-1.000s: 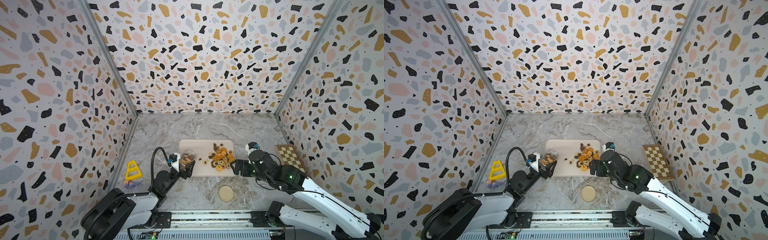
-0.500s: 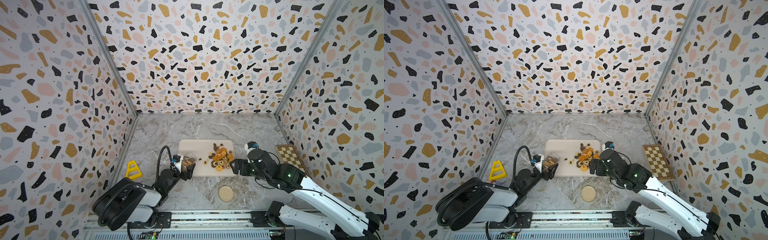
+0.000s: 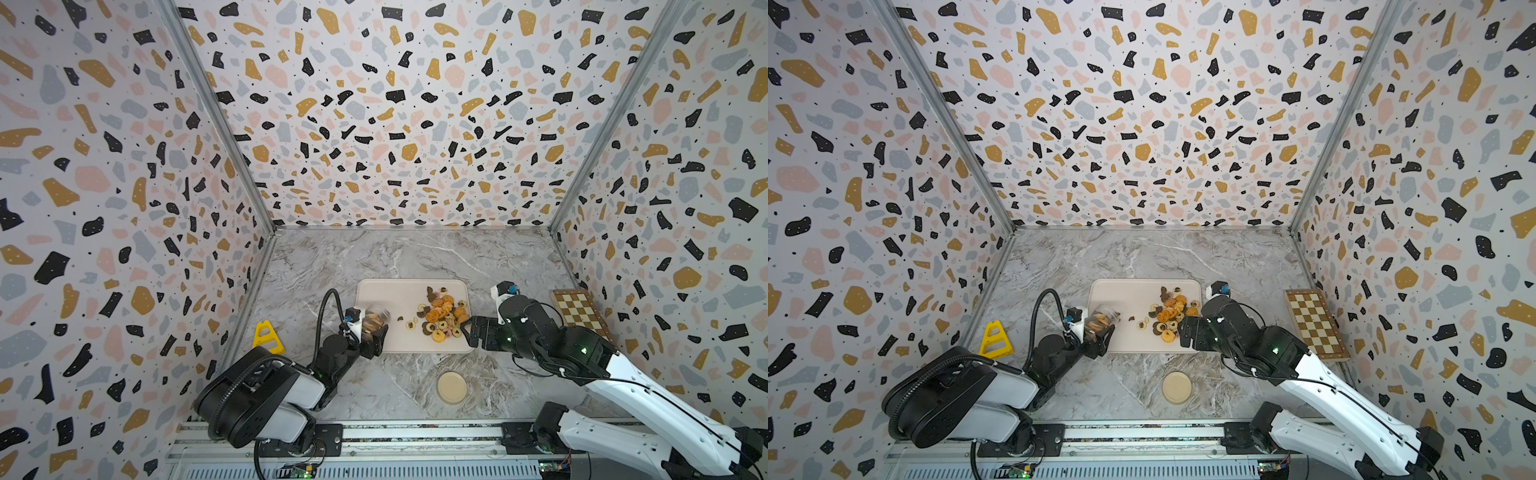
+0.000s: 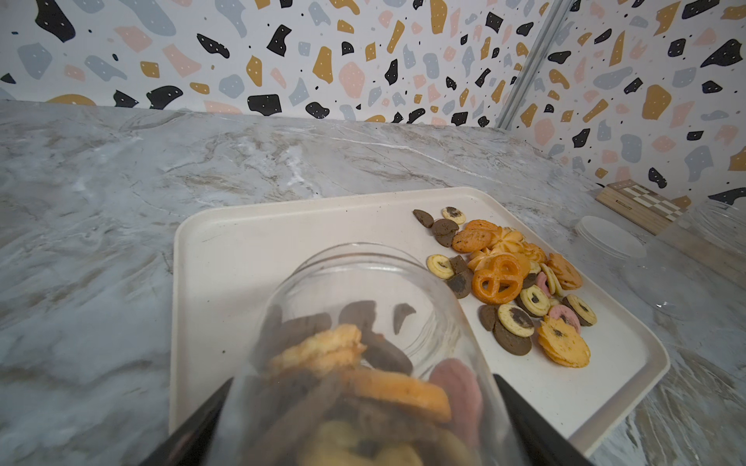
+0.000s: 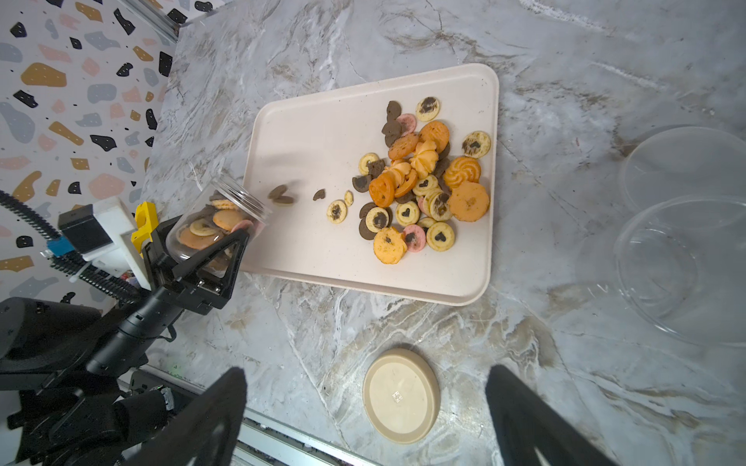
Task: Pour the cookies out of the jar
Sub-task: Pour the cookies in the jar onto the tray.
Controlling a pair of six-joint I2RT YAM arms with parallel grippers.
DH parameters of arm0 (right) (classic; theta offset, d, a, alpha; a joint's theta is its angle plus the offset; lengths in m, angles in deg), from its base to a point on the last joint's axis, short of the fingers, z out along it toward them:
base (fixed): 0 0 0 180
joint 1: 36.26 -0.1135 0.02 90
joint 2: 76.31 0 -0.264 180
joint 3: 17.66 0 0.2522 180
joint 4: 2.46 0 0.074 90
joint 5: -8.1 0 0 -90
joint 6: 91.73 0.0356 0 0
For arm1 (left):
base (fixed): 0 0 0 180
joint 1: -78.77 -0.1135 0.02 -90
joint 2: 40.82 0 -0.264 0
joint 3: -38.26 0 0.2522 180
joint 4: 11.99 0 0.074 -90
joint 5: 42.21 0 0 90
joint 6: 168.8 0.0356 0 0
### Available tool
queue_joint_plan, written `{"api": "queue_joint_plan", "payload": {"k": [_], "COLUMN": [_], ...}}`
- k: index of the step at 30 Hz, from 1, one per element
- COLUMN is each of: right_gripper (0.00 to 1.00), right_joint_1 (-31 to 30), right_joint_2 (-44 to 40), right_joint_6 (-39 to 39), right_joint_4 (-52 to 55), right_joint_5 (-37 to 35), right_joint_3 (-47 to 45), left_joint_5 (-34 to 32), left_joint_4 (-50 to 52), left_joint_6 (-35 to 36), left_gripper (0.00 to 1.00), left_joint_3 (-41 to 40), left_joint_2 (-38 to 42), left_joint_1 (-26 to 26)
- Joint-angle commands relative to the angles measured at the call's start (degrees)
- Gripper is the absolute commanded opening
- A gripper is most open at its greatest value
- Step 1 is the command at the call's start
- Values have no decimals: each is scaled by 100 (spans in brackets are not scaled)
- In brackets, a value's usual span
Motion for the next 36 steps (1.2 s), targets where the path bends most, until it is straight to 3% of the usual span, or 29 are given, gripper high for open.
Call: {"api": "queue_joint_plan", "payload": {"k": [1,17,28,36], "right_gripper": [95,95,94,94], "right_joint_1": [37,82,109,109], "right_joint_2": [30,64,70,37], "right_joint_6": [23,28,94,117], "right_joint_4": [168,282,253,316], "right_joint_5": [39,103,157,157], "right_joint_3": [314,506,515,570], "left_joint_5": [-65,-51,-195,-346], "left_joint_4": [-736,-255,1004,1434], "left_joint_6": [50,33,-90,-120], "left_gripper": [0,0,0,0], "left_joint_3": [283,417,722,857], "left_joint_2": [142,381,1003,967], "left_joint_1": [-25,-23,-28,-28]}}
